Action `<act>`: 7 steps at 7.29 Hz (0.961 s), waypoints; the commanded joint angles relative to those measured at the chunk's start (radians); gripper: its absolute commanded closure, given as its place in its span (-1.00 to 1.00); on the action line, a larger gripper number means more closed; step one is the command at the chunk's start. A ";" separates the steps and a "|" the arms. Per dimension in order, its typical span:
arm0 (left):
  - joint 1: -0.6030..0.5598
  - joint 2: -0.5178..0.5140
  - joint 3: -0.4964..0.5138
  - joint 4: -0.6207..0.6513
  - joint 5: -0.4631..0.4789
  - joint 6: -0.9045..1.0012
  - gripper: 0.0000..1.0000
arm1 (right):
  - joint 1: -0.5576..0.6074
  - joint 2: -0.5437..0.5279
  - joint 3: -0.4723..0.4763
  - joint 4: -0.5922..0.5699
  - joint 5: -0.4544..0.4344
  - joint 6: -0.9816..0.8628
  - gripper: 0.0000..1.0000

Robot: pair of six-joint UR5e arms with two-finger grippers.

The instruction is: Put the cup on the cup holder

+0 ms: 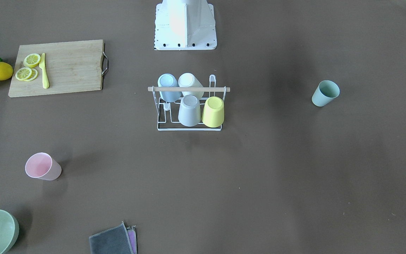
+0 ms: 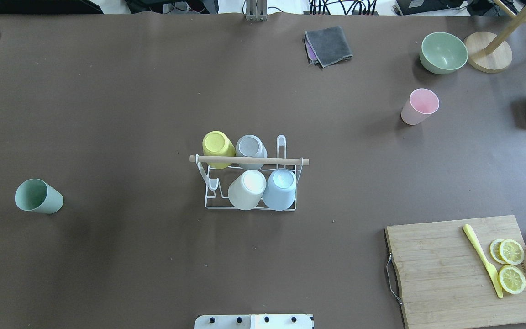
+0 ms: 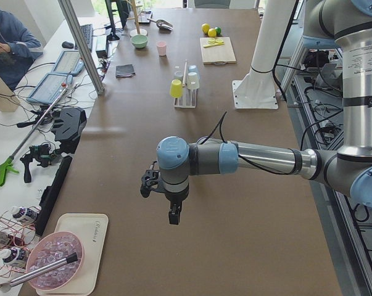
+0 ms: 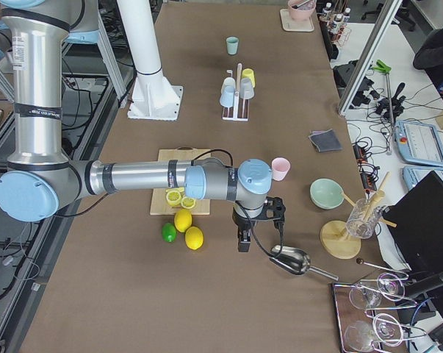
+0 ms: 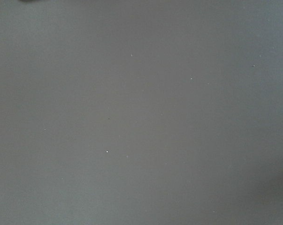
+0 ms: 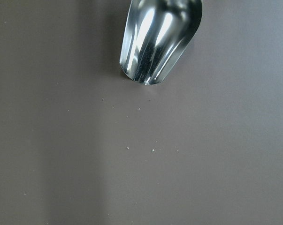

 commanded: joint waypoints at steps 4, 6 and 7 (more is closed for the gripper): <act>0.000 0.003 0.004 0.004 0.008 -0.001 -0.96 | 0.000 0.001 0.000 0.001 0.000 0.003 -1.00; 0.000 0.009 0.007 0.005 0.005 -0.001 -0.96 | 0.000 0.001 0.002 0.001 0.000 0.001 -1.00; -0.003 0.015 0.005 0.002 0.007 0.006 -0.96 | 0.000 0.001 0.002 0.001 0.000 0.003 -1.00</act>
